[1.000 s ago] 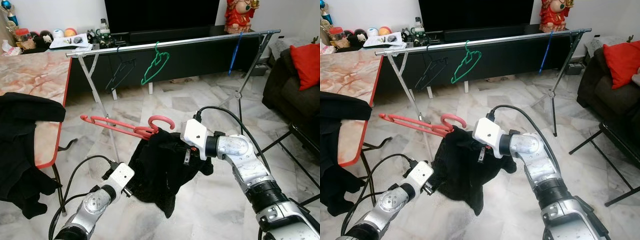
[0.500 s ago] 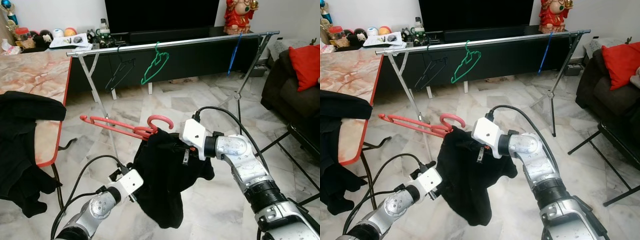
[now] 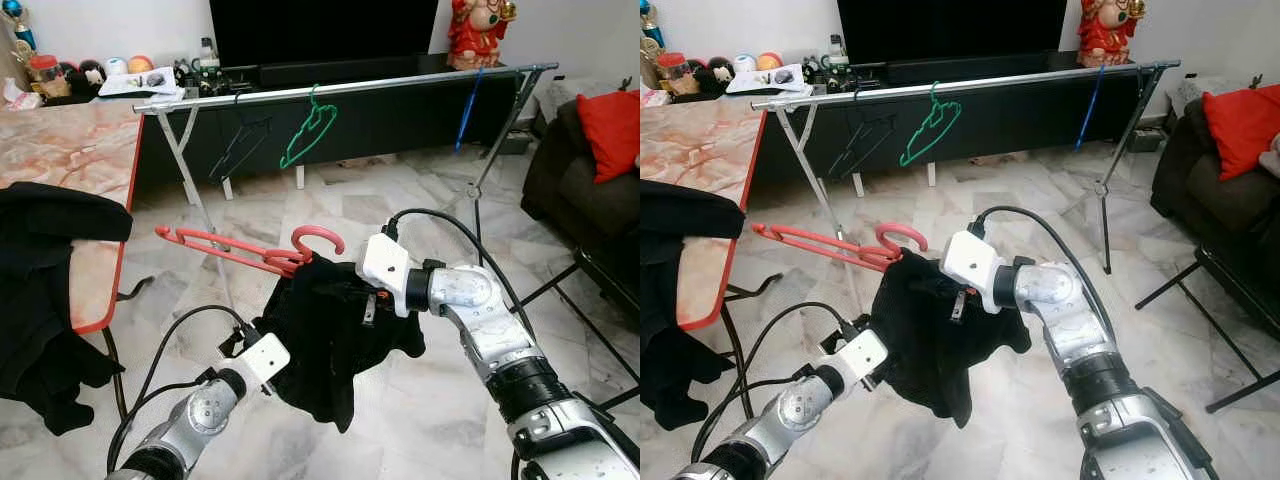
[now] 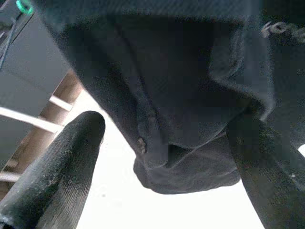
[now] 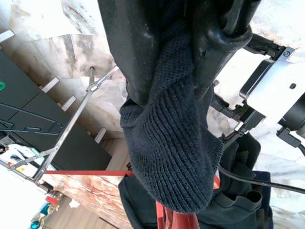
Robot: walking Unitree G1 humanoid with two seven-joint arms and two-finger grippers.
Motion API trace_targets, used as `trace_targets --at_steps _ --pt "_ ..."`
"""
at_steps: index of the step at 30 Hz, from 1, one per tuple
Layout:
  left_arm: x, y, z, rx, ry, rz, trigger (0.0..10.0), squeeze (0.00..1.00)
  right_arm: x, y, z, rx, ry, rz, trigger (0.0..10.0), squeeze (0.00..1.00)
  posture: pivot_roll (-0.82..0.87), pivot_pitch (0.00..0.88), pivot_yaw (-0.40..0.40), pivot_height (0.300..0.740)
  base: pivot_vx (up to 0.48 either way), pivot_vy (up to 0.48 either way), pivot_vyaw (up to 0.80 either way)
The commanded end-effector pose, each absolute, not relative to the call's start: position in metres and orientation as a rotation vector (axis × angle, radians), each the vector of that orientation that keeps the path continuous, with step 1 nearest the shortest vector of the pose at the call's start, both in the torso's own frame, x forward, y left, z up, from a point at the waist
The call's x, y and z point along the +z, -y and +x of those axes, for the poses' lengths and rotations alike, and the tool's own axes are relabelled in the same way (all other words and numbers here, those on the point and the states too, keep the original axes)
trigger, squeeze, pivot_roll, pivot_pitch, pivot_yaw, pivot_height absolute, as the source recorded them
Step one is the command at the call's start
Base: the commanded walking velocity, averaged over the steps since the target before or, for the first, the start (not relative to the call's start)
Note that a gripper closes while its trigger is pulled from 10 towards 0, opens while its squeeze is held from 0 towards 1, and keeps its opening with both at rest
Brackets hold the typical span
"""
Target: Hang hanger
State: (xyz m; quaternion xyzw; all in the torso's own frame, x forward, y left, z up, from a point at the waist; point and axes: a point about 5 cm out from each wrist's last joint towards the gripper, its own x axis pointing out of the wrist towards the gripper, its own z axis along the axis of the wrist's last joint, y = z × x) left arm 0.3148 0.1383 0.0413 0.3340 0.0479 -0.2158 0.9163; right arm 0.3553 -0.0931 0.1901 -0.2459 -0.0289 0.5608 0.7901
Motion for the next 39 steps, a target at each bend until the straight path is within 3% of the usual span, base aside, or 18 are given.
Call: trace_targets --at_steps 1,16,27,28,29,30,39 --pt "0.039 -0.139 0.315 -0.436 -0.115 0.704 10.0 0.0 0.212 0.087 0.356 1.213 0.156 -0.528 10.0 0.0 -0.01 0.061 0.015 0.74 0.0 0.0 0.0" --pt "0.032 -0.14 0.313 -0.435 -0.152 0.753 10.0 0.0 0.213 0.085 0.356 1.217 0.153 -0.529 10.0 0.0 -0.01 0.07 0.009 0.74 0.0 0.0 0.0" --pt "0.042 -0.143 0.321 -0.331 -0.107 0.709 10.0 0.0 0.213 0.086 0.355 1.219 0.153 -0.526 10.0 0.0 -0.01 0.071 0.009 0.74 0.0 0.0 0.0" --pt "0.043 -0.143 0.321 -0.329 -0.104 0.7 7.9 0.0 0.212 0.086 0.355 1.219 0.152 -0.525 10.0 0.0 -0.01 0.071 0.009 0.74 0.0 0.0 0.0" --pt "0.043 -0.144 0.321 -0.328 -0.103 0.694 3.5 0.0 0.212 0.086 0.355 1.219 0.151 -0.525 10.0 0.0 -0.01 0.071 0.009 0.74 0.0 0.0 0.0" --pt "0.043 -0.144 0.32 -0.329 -0.099 0.677 0.0 0.0 0.211 0.086 0.355 1.218 0.148 -0.524 10.0 0.0 -0.01 0.071 0.009 0.74 0.0 0.0 0.0" --pt "0.043 -0.142 0.318 -0.338 -0.079 0.653 0.0 0.0 0.21 0.086 0.356 1.213 0.144 -0.518 10.0 0.0 -0.01 0.071 0.009 0.74 0.0 0.0 0.0"
